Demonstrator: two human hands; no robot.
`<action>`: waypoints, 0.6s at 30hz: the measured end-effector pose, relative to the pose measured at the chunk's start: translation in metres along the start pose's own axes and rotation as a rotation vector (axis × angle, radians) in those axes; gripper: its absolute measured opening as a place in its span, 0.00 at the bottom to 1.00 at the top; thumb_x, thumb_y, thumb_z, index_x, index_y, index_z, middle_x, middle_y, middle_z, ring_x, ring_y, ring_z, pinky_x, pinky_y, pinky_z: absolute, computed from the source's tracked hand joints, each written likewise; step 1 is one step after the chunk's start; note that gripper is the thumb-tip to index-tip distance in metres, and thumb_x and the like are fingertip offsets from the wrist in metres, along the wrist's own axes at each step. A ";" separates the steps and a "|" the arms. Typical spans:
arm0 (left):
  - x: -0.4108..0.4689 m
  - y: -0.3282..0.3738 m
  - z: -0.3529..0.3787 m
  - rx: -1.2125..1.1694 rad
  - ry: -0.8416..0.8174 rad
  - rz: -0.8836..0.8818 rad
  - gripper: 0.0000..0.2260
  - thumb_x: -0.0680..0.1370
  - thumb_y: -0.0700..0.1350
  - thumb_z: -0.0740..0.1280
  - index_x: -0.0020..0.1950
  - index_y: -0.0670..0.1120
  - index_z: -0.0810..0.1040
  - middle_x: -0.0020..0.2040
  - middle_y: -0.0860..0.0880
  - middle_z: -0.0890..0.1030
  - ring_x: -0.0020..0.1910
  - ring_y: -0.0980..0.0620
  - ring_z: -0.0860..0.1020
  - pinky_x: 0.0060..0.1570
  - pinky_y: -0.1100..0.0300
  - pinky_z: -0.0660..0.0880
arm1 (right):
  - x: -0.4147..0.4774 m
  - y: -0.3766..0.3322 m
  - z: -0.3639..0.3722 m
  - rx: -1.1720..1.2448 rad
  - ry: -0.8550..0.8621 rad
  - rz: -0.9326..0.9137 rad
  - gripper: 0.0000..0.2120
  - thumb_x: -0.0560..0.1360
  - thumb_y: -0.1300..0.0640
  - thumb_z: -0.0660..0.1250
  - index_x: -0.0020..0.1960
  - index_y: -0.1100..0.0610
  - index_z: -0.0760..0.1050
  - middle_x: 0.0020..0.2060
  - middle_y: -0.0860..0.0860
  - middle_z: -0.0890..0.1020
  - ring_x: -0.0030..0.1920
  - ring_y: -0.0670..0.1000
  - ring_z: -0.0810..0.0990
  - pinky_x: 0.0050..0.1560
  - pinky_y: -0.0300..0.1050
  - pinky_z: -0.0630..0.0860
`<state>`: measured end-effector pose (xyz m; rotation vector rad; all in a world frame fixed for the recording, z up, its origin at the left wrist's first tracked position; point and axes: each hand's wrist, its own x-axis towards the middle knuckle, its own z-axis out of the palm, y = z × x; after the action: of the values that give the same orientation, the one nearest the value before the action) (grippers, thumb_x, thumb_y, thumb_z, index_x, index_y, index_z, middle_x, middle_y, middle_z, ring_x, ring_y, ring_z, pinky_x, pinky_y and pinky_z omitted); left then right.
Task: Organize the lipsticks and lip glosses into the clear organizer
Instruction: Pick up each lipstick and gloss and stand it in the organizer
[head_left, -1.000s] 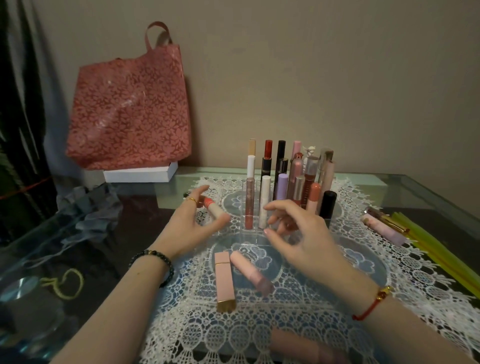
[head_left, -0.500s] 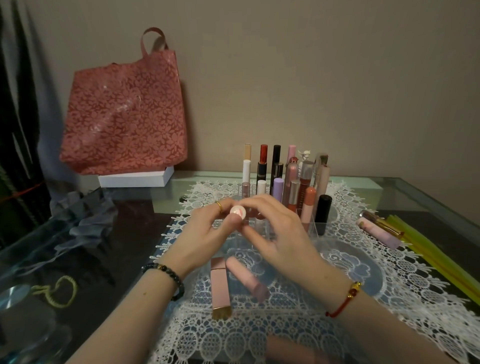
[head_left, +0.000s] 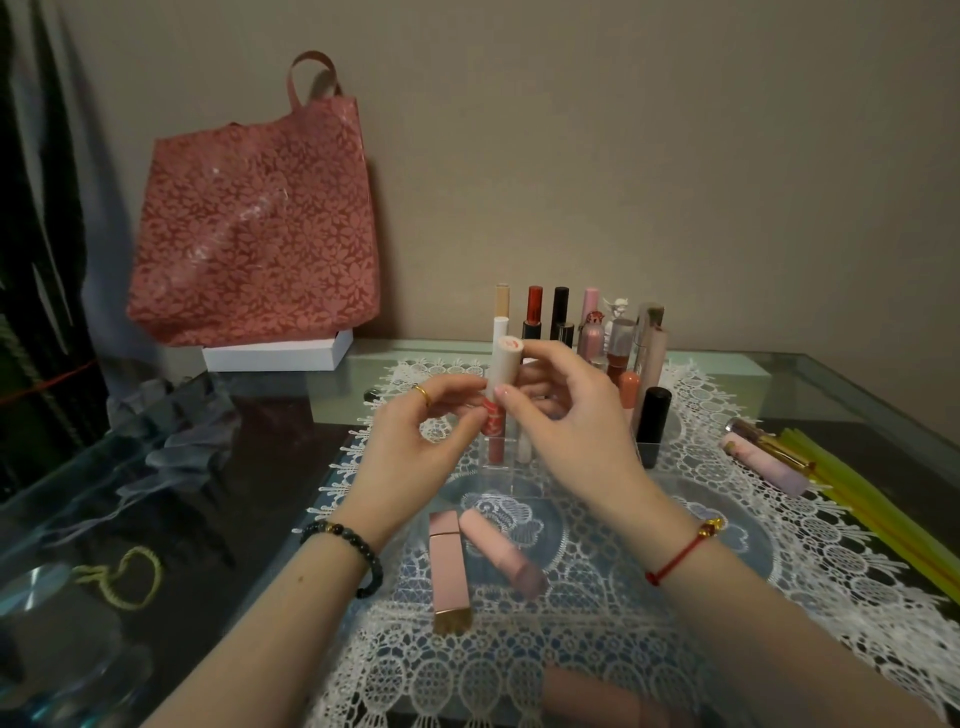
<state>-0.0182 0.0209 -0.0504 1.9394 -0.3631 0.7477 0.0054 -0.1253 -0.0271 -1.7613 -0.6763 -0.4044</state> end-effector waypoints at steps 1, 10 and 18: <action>0.000 -0.001 0.002 0.005 -0.008 -0.016 0.11 0.72 0.40 0.69 0.50 0.53 0.77 0.44 0.57 0.82 0.44 0.60 0.80 0.51 0.65 0.75 | -0.001 0.003 0.001 -0.010 -0.002 0.008 0.15 0.71 0.59 0.69 0.55 0.48 0.73 0.42 0.44 0.79 0.41 0.39 0.78 0.40 0.30 0.76; -0.004 -0.011 0.010 0.033 -0.063 -0.145 0.08 0.69 0.44 0.71 0.48 0.50 0.80 0.42 0.56 0.82 0.43 0.63 0.79 0.48 0.69 0.74 | -0.006 0.022 0.008 -0.059 -0.031 0.032 0.15 0.70 0.60 0.70 0.53 0.46 0.73 0.41 0.43 0.80 0.40 0.38 0.79 0.38 0.30 0.76; -0.005 -0.012 0.012 0.017 -0.081 -0.221 0.07 0.69 0.43 0.73 0.45 0.51 0.79 0.40 0.56 0.82 0.41 0.66 0.78 0.42 0.75 0.72 | -0.011 0.025 0.010 -0.096 -0.077 0.047 0.21 0.71 0.59 0.68 0.57 0.40 0.66 0.44 0.45 0.78 0.41 0.42 0.80 0.38 0.36 0.79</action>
<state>-0.0111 0.0152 -0.0661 1.9906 -0.1876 0.5310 0.0120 -0.1233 -0.0552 -1.8877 -0.6783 -0.3437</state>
